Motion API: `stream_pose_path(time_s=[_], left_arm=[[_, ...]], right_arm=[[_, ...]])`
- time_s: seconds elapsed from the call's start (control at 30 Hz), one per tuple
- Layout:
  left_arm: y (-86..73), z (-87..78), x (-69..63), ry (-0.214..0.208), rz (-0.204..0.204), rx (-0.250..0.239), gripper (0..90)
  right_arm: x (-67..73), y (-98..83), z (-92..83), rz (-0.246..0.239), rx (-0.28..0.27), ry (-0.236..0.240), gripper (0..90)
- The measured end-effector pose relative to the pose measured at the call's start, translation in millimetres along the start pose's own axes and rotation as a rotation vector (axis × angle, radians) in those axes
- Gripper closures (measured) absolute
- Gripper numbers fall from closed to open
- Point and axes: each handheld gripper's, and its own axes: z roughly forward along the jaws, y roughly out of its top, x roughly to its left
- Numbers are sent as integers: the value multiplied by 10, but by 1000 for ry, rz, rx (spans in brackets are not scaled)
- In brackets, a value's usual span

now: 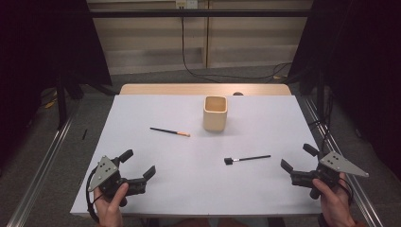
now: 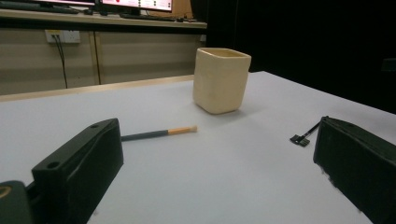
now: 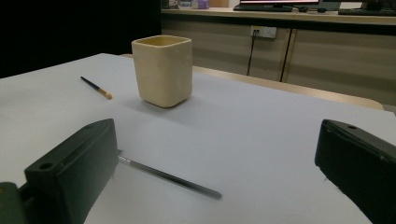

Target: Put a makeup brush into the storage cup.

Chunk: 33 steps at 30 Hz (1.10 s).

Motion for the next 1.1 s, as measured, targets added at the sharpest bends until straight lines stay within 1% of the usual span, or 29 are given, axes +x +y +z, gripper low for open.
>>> stream_pose_path(time_s=[0.1, 0.17, 0.23, 0.33, 0.37, 0.53, 0.63, 0.7, 0.77, 0.9, 0.93, 0.97, 1.0, 1.03, 1.1], left_arm=[[0, 17, 4, -8, 4, 10, 15], [-1, 12, 2, -14, 3, 7, 16], [-1, -2, 2, -14, 14, 8, 16], [2, -9, 7, -16, 14, 3, 16], [5, -8, 8, -21, 16, 4, 16], [13, -9, -3, -34, 11, 7, 17], [33, -14, -31, -38, 26, 4, 17], [53, -17, -47, -51, 33, -2, 15], [75, -9, -57, -54, 40, -8, 15], [123, 41, -38, -96, 42, 0, 20], [141, 55, -33, -106, 49, 1, 20], [161, 61, -25, -101, 62, 0, 21], [183, 65, -32, -94, 52, -13, 21], [208, 71, -39, -104, 53, -20, 21], [246, 87, -57, -122, 66, -19, 22]], right_arm=[[7, -8, 12, -13, 15, 7, 0], [19, -12, 17, -19, 27, 17, 0], [36, -7, 11, -16, 20, 22, 0], [46, -7, 12, -18, 19, 30, 0], [41, -8, 13, -26, 23, 34, 0], [65, 0, 15, -14, 24, 44, 0], [73, 6, 2, -16, 18, 53, 0], [80, 5, -5, -17, 16, 56, 0], [80, 4, -11, -23, 17, 55, 0], [76, 2, -28, -26, 16, 53, 0], [79, 1, -29, -26, 16, 54, 0], [81, 0, -26, -25, 16, 59, 0], [86, -1, -22, -22, 17, 66, 0], [95, -3, -17, -16, 20, 75, 0], [108, -7, -10, -18, 25, 87, 0]])
